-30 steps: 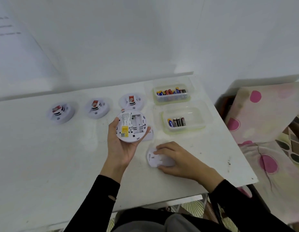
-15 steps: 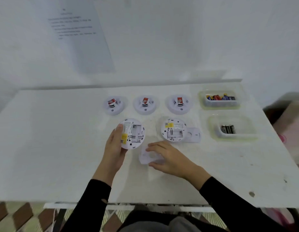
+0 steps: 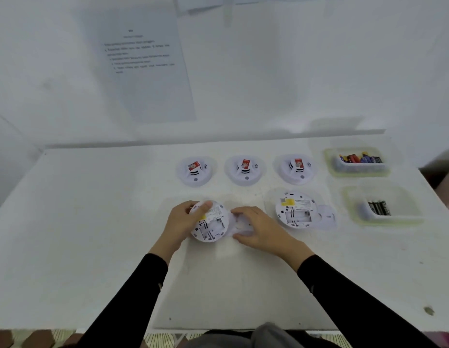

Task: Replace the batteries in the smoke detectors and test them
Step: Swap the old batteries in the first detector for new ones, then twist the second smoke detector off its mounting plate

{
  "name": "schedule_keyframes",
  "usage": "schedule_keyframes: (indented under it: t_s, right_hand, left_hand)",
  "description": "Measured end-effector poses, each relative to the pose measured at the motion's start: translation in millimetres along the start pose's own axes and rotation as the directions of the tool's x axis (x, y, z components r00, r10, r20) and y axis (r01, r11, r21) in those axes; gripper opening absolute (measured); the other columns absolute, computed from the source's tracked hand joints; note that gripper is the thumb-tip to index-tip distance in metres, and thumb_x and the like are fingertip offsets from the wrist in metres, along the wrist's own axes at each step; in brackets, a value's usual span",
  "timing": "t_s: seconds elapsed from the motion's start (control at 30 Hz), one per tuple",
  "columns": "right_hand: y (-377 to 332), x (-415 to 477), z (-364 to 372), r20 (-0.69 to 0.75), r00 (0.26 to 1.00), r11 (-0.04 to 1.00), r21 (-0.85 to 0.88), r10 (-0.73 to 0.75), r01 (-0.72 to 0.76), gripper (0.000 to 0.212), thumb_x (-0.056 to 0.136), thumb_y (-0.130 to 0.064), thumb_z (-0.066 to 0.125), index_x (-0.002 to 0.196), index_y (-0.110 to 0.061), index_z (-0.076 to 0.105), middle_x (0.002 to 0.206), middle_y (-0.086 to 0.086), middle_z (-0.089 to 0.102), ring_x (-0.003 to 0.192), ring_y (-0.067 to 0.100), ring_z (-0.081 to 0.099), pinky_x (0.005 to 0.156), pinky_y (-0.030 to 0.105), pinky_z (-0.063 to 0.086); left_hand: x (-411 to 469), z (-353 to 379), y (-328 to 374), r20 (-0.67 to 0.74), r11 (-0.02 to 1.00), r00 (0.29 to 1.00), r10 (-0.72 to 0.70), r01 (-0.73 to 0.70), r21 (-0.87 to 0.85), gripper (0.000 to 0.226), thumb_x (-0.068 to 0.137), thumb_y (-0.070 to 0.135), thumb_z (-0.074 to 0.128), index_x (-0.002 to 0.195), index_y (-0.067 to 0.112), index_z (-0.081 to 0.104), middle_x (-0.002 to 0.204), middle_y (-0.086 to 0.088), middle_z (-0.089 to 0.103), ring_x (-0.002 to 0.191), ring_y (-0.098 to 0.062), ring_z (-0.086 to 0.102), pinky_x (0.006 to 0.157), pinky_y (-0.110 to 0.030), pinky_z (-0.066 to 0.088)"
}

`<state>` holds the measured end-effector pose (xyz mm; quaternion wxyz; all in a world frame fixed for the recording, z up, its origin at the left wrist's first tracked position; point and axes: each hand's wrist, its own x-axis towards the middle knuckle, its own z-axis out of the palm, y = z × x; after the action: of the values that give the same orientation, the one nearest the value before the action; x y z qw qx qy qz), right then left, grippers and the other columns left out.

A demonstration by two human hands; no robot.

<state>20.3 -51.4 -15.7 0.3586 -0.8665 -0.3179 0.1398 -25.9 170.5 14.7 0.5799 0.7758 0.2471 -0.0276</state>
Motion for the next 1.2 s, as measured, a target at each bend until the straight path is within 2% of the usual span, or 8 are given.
schedule_keyframes:
  t_s: [0.27,0.5,0.83,0.93,1.0,1.07,1.13,1.2]
  right_hand:
    - [1.3,12.9,-3.2,0.004,0.997,0.993,0.096,0.074,-0.075,0.068,0.081,-0.03,0.074,0.139,-0.028,0.039,0.132,-0.013,0.053,0.122,0.001,0.044,0.103,0.02,0.034]
    - [-1.0,11.4,-2.0,-0.011,0.993,0.978,0.179,0.114,-0.11,0.071,0.079,-0.036,0.076,0.137,-0.034,0.037,0.128,-0.015,0.057,0.118,-0.004,0.051,0.1,0.02,0.041]
    - [-1.7,11.1,-2.6,-0.011,0.993,0.967,0.227,0.117,-0.111,0.066,0.08,-0.031,0.072,0.138,-0.03,0.04,0.132,-0.013,0.056,0.119,-0.003,0.051,0.1,0.02,0.042]
    - [-8.9,15.9,-9.6,-0.058,0.988,0.952,0.281,0.142,-0.12,0.052,0.084,-0.034,0.057,0.135,-0.027,0.046,0.134,-0.017,0.052,0.119,-0.007,0.049,0.095,0.009,0.038]
    - [-19.5,26.1,-17.1,-0.096,0.974,0.918,0.362,0.207,-0.16,0.039,0.094,-0.02,0.048,0.132,-0.026,0.051,0.131,-0.018,0.052,0.11,-0.017,0.047,0.09,0.001,0.034]
    - [-30.1,48.1,-21.7,-0.099,0.954,0.862,0.463,0.283,-0.208,0.037,0.101,-0.015,0.037,0.132,-0.026,0.054,0.127,-0.016,0.055,0.099,-0.006,0.057,0.095,0.014,0.043]
    - [-38.3,76.0,-21.0,-0.041,0.94,0.791,0.554,0.339,-0.261,0.037,0.103,-0.023,0.033,0.135,-0.026,0.051,0.136,-0.01,0.053,0.118,0.011,0.056,0.109,0.034,0.04]
    - [-46.7,102.7,-19.0,0.062,0.919,0.641,0.698,0.39,-0.319,0.041,0.103,-0.026,0.031,0.142,-0.021,0.043,0.145,-0.001,0.047,0.134,0.016,0.043,0.116,0.036,0.031]
  left_hand:
    - [41.0,-11.6,11.3,0.201,0.932,0.972,0.121,-0.181,0.314,0.024,0.082,0.052,0.074,0.089,0.029,0.077,0.085,0.013,0.076,0.081,-0.002,0.069,0.073,-0.022,0.051]
    - [45.5,-11.0,7.9,0.271,0.926,0.956,0.112,-0.2,0.321,0.025,0.083,0.05,0.074,0.097,0.03,0.077,0.088,0.011,0.076,0.079,-0.001,0.07,0.07,-0.019,0.052]
    - [45.1,-9.2,2.9,0.182,0.938,0.968,0.173,-0.218,0.268,0.029,0.081,0.051,0.076,0.1,0.031,0.074,0.096,0.014,0.072,0.086,0.0,0.067,0.071,-0.013,0.047]
    - [52.3,-15.5,4.8,0.067,0.955,0.977,0.201,-0.211,0.209,0.034,0.082,0.05,0.076,0.106,0.026,0.071,0.105,0.01,0.07,0.093,-0.007,0.065,0.075,-0.017,0.047]
    - [59.5,-19.3,8.6,-0.047,0.958,0.971,0.236,-0.224,0.182,0.038,0.082,0.046,0.077,0.109,0.021,0.068,0.111,0.006,0.067,0.099,-0.012,0.064,0.078,-0.019,0.048]
    - [69.0,-21.7,13.8,-0.158,0.961,0.955,0.249,-0.224,0.164,0.044,0.08,0.039,0.081,0.113,0.019,0.06,0.12,0.001,0.06,0.109,-0.018,0.059,0.085,-0.025,0.048]
    - [81.9,-22.2,20.2,-0.214,0.96,0.949,0.231,-0.186,0.21,0.063,0.076,0.035,0.085,0.125,0.016,0.05,0.131,-0.004,0.049,0.124,-0.024,0.046,0.1,-0.033,0.042]
    - [94.9,-21.2,28.5,-0.183,0.946,0.966,0.184,-0.124,0.298,0.087,0.071,0.036,0.088,0.14,0.012,0.04,0.144,-0.008,0.039,0.137,-0.028,0.032,0.11,-0.037,0.029]
